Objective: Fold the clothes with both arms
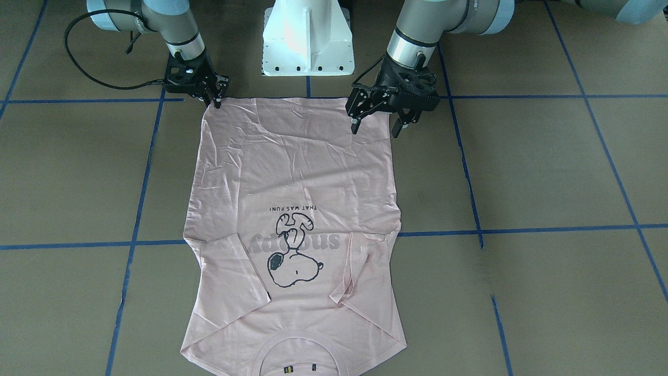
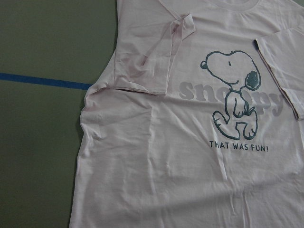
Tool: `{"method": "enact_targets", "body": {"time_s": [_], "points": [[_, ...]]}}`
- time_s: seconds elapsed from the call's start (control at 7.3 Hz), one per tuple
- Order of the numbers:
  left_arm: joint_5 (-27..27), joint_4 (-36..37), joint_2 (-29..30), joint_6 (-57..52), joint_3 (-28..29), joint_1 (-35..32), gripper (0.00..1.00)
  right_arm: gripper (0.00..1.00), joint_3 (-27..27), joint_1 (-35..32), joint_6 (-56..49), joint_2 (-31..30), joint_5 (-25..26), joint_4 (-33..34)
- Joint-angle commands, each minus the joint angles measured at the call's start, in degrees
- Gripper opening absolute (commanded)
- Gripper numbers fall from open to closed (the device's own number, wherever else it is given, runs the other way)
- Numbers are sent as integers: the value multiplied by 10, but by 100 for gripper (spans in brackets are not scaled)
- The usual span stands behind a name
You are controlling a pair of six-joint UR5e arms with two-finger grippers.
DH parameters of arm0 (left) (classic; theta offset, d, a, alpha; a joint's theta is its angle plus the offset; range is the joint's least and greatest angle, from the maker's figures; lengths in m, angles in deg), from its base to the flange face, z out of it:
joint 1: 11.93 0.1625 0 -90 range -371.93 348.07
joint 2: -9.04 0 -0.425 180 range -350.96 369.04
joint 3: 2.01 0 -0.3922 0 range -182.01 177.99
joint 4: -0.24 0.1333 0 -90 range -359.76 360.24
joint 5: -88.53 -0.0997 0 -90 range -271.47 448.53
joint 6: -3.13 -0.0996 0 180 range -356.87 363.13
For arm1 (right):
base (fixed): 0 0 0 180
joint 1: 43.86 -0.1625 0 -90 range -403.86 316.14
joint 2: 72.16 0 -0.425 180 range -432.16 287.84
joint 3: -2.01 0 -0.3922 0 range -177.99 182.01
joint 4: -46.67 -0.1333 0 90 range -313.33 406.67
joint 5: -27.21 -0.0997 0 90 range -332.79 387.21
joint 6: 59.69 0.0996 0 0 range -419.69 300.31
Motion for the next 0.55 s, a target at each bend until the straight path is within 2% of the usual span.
{"method": "enact_targets", "body": {"time_s": [0.0, 0.41], "points": [[0, 0, 0, 1, 1, 0, 100, 0, -3, -1, 0, 0, -1, -1], [0, -1, -8, 3, 6, 13, 100, 0, -14, -3, 0, -1, -2, -1]]}}
